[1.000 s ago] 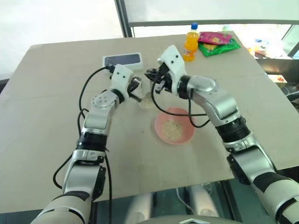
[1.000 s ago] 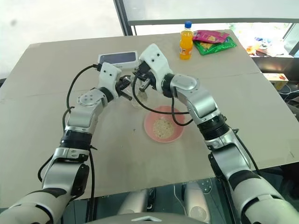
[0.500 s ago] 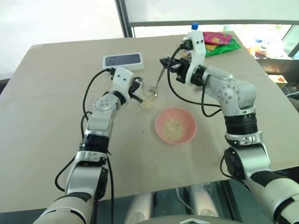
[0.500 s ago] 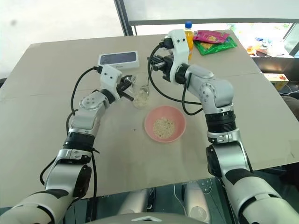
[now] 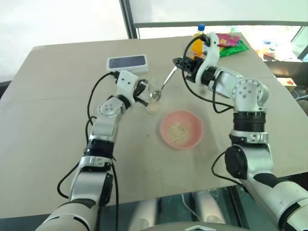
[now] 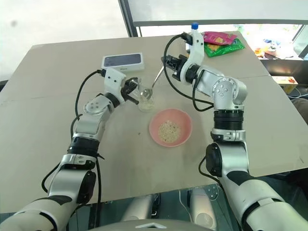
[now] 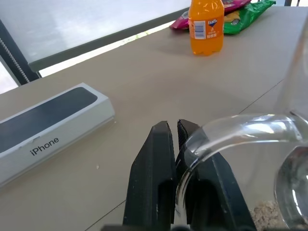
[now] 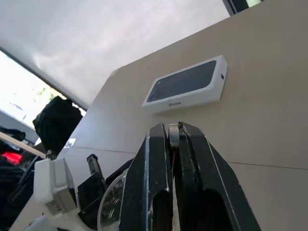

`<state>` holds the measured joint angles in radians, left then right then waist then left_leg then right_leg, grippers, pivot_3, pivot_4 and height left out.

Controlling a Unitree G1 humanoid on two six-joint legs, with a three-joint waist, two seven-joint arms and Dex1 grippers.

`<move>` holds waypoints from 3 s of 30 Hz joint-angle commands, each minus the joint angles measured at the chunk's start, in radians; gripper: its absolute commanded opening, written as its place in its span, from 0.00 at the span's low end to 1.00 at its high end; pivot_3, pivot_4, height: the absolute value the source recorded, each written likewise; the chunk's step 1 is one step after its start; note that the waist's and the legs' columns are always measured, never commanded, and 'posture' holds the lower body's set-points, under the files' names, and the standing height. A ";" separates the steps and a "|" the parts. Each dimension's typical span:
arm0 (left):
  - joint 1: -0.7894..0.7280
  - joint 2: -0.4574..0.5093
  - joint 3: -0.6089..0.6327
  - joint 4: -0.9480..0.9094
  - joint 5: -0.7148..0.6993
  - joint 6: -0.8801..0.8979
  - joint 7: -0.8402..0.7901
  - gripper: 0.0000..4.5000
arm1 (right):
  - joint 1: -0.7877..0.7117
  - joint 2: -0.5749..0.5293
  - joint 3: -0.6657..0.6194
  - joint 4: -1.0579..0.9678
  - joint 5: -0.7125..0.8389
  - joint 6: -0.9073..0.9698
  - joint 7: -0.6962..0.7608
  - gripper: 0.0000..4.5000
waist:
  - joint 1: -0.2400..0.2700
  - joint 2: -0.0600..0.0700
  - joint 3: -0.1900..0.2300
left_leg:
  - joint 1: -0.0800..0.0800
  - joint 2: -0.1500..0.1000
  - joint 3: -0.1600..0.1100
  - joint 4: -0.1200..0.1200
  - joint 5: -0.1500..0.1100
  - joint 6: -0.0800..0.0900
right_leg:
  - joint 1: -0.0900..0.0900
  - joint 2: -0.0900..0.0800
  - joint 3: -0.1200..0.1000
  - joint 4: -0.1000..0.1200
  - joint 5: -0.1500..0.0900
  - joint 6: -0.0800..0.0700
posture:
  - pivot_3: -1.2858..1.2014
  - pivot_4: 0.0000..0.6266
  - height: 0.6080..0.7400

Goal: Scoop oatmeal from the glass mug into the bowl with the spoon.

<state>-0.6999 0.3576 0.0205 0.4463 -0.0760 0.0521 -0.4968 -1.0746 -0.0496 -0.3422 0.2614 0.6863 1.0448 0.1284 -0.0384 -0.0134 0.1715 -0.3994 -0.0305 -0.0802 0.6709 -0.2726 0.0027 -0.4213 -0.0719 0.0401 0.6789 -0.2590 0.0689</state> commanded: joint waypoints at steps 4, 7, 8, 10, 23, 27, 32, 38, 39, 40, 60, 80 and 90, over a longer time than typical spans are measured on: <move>0.044 -0.011 -0.013 0.058 0.015 -0.053 -0.010 0.01 | -0.053 -0.030 -0.161 0.041 0.093 0.053 -0.143 0.00 | 0.000 0.002 -0.002 | 0.000 0.000 0.000 0.000 0.000 0.000 | 0.000 0.000 0.000 0.000 0.000 0.000 | 0.52 0.24 1.00; 0.045 -0.015 -0.011 0.078 0.016 -0.071 -0.008 0.01 | -0.093 -0.017 -0.261 0.077 0.182 0.066 -0.235 0.00 | -0.001 0.003 -0.004 | 0.001 0.000 0.000 0.000 0.000 0.000 | 0.001 0.000 0.000 0.000 0.000 0.000 | 0.52 0.24 1.00; 0.044 -0.017 -0.010 0.083 0.014 -0.078 -0.008 0.01 | -0.099 -0.023 -0.269 0.079 0.194 0.071 -0.245 0.00 | -0.001 0.003 -0.004 | 0.001 0.000 0.000 0.000 0.000 0.000 | 0.001 0.000 0.000 0.000 0.000 0.000 | 0.52 0.24 1.00; 0.042 -0.023 -0.008 0.092 0.008 -0.088 -0.011 0.01 | -0.098 -0.043 -0.250 0.068 0.191 0.073 -0.242 0.00 | 0.000 0.003 -0.005 | 0.001 0.000 0.000 0.000 0.000 0.000 | 0.001 0.000 0.000 0.000 0.000 0.000 | 0.52 0.24 1.00; 0.048 -0.058 0.013 0.168 -0.025 -0.180 -0.041 0.01 | -0.070 -0.040 -0.365 0.051 0.392 0.104 -0.441 0.00 | 0.000 0.005 -0.006 | 0.002 0.000 0.000 0.000 -0.002 0.004 | 0.004 0.000 -0.001 0.000 0.000 0.000 | 0.52 0.24 1.00; 0.062 -0.066 0.020 0.173 -0.049 -0.187 -0.071 0.01 | -0.065 -0.031 -0.372 0.040 0.453 0.098 -0.476 0.00 | 0.000 0.005 -0.007 | 0.002 0.000 0.000 0.000 -0.002 0.005 | 0.004 0.000 -0.001 -0.001 0.000 0.000 | 0.52 0.24 1.00; 0.074 -0.067 0.025 0.191 -0.062 -0.193 -0.085 0.01 | -0.048 -0.050 -0.369 0.025 0.534 0.122 -0.499 0.00 | 0.002 0.005 -0.007 | 0.002 0.000 -0.001 0.000 -0.002 0.005 | 0.005 0.000 -0.001 -0.001 0.000 0.000 | 0.52 0.24 1.00; 0.087 -0.054 0.028 0.218 -0.055 -0.206 -0.079 0.01 | -0.002 -0.097 -0.363 -0.014 0.682 0.201 -0.537 0.00 | -0.001 0.005 -0.007 | 0.002 0.000 -0.001 0.000 -0.002 0.005 | 0.005 0.000 -0.001 -0.001 0.000 0.000 | 0.52 0.24 1.00; 0.089 -0.052 0.028 0.221 -0.053 -0.207 -0.079 0.01 | 0.008 -0.102 -0.359 -0.022 0.711 0.211 -0.548 0.00 | -0.001 0.005 -0.007 | 0.003 0.000 -0.001 0.000 -0.003 0.005 | 0.005 0.000 -0.001 -0.001 0.000 0.000 | 0.52 0.24 1.00; 0.089 -0.050 0.028 0.223 -0.051 -0.209 -0.079 0.01 | 0.019 -0.110 -0.354 -0.031 0.736 0.219 -0.560 0.00 | -0.002 0.005 -0.007 | 0.003 0.000 -0.001 0.000 -0.003 0.005 | 0.005 0.000 -0.001 -0.001 0.000 0.000 | 0.52 0.24 1.00; 0.052 -0.046 0.022 0.309 -0.037 -0.242 -0.089 0.01 | 0.246 -0.467 0.061 -0.360 0.813 0.264 -0.331 0.00 | -0.003 0.007 -0.009 | 0.005 0.001 0.000 0.000 -0.003 0.006 | 0.007 0.001 -0.001 -0.001 0.000 0.000 | 0.52 0.24 1.00; 0.062 -0.057 0.019 0.309 -0.034 -0.245 -0.081 0.01 | 0.191 -0.656 0.433 -0.581 0.200 0.016 0.366 0.00 | 0.002 0.006 -0.010 | 0.005 0.000 -0.005 0.000 -0.003 0.006 | 0.010 0.001 -0.006 -0.005 0.000 0.001 | 0.52 0.24 1.00; 0.073 -0.074 0.023 0.294 -0.054 -0.220 -0.095 0.01 | 0.034 -0.428 0.028 -0.226 0.535 0.222 0.047 0.00 | 0.009 0.006 -0.010 | 0.005 0.000 -0.006 0.000 -0.003 0.006 | 0.010 0.000 -0.007 -0.005 0.000 0.000 | 0.52 0.24 1.00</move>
<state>-0.6806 0.2891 0.0859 0.6928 -0.1648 -0.2148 -0.5689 -0.9889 -0.4938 -0.2347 -0.0031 1.1615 1.2679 0.2433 -0.0291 -0.0072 0.1614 -0.3944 -0.0305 -0.0859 0.6706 -0.2753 0.0086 -0.4110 -0.0721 0.0336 0.6738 -0.2592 0.0691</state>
